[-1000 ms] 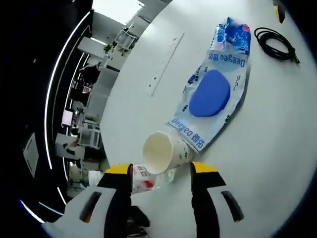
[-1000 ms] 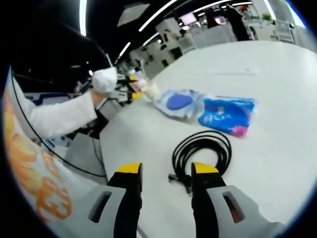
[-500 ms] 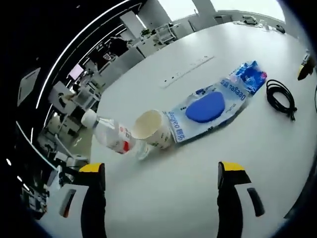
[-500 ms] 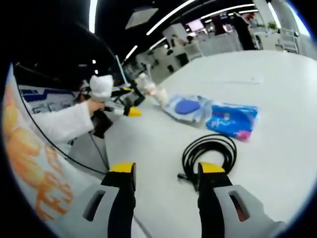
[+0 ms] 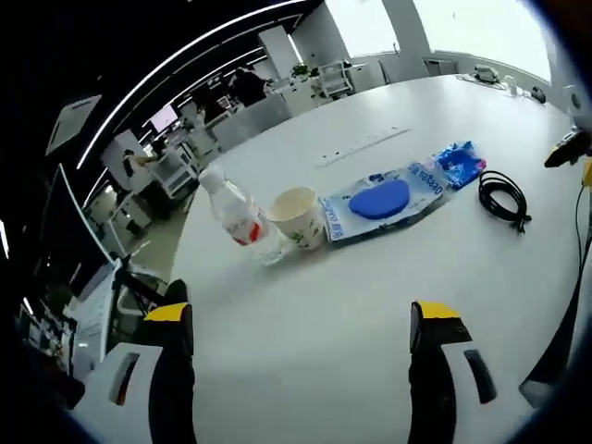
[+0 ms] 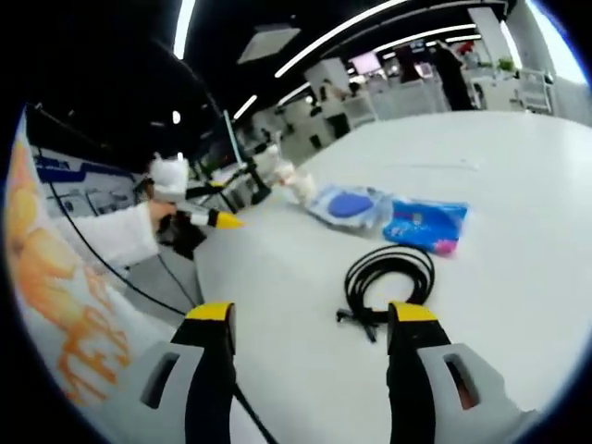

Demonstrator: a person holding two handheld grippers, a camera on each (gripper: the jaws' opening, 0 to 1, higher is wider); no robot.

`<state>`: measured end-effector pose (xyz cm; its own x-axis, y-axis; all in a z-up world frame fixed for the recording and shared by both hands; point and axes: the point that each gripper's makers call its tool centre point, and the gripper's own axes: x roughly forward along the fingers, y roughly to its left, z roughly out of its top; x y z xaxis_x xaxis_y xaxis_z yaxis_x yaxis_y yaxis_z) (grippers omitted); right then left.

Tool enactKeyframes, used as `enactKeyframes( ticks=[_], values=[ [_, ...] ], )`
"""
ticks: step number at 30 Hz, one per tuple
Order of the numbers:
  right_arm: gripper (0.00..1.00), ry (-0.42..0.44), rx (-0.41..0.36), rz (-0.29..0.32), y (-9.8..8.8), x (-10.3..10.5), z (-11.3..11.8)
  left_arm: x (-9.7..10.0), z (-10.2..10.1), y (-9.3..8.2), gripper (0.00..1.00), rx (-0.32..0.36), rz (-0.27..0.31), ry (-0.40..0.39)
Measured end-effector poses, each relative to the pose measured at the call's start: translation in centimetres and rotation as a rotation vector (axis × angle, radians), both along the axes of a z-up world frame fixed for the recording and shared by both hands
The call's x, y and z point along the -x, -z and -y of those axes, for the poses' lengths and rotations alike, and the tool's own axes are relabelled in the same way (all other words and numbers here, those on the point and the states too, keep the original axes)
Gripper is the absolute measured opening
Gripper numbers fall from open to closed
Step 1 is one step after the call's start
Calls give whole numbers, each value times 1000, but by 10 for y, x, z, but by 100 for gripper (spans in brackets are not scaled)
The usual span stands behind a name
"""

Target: Arrange the tabletop items into an orderly group along one side of the table until the central work area is clear of visible clutter.

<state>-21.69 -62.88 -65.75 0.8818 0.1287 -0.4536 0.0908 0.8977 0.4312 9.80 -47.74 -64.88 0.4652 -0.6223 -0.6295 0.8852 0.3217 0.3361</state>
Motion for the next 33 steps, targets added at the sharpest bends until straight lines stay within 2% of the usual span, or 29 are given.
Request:
enactKeyframes(
  ticks=[7, 18, 26, 33],
  values=[
    [67, 34, -1, -2, 2, 16, -6, 14, -21, -4, 100, 46, -36, -23],
    [66, 46, -15, -16, 10, 37, -21, 25, -56, -12, 100, 60, -54, -27],
    [66, 55, -11, -15, 9, 42, -18, 34, -63, -12, 100, 61, -59, -20],
    [64, 54, -10, -15, 7, 39, -18, 36, -65, -21, 99, 80, -54, -26]
  ],
)
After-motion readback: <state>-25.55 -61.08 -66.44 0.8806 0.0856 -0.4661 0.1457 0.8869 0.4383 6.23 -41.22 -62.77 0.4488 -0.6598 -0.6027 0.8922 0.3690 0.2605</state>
